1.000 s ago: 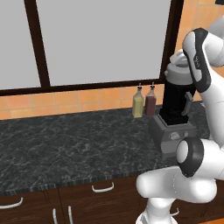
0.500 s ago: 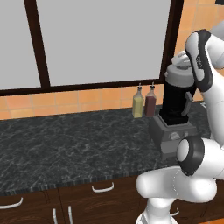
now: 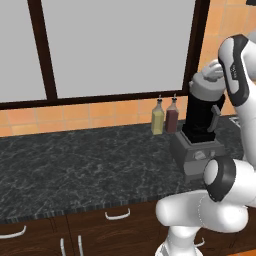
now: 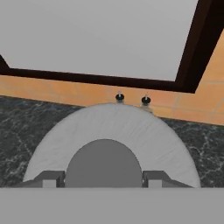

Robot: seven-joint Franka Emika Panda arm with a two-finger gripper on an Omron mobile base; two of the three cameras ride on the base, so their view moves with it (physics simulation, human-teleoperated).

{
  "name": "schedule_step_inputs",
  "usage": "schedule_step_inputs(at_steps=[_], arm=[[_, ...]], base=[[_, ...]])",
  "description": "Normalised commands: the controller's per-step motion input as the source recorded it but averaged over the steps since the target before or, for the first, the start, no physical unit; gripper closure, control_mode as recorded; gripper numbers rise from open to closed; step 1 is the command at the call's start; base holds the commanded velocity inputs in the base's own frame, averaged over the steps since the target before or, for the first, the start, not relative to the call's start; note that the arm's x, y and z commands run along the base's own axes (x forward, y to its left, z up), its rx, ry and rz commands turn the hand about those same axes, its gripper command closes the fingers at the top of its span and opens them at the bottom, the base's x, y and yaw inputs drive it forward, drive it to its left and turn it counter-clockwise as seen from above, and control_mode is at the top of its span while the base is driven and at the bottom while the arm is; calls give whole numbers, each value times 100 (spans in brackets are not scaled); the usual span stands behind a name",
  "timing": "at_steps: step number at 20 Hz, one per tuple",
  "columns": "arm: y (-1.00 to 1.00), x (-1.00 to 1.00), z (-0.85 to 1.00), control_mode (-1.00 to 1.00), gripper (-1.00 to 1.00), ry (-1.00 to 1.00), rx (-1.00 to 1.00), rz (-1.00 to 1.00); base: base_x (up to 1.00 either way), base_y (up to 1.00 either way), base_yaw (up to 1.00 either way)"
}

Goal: Close the lid blender by securely placing the lid on top.

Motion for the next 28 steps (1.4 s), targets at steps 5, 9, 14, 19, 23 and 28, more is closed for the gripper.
schedule_step_inputs(at_steps=[5,9,14,19,23,28], arm=[[-6,-24,26,-100,100,0,0,0],[0,-4,43,-100,100,0,0,0],[0,-7,40,-100,100,0,0,0],[0,-18,17,-100,100,9,0,0],[0,-4,0,-100,100,5,0,0],[7,1,2,-100,100,0,0,0]], base=[[0,0,0],[0,0,0],[0,0,0],[0,0,0],[0,0,0],[0,0,0]])
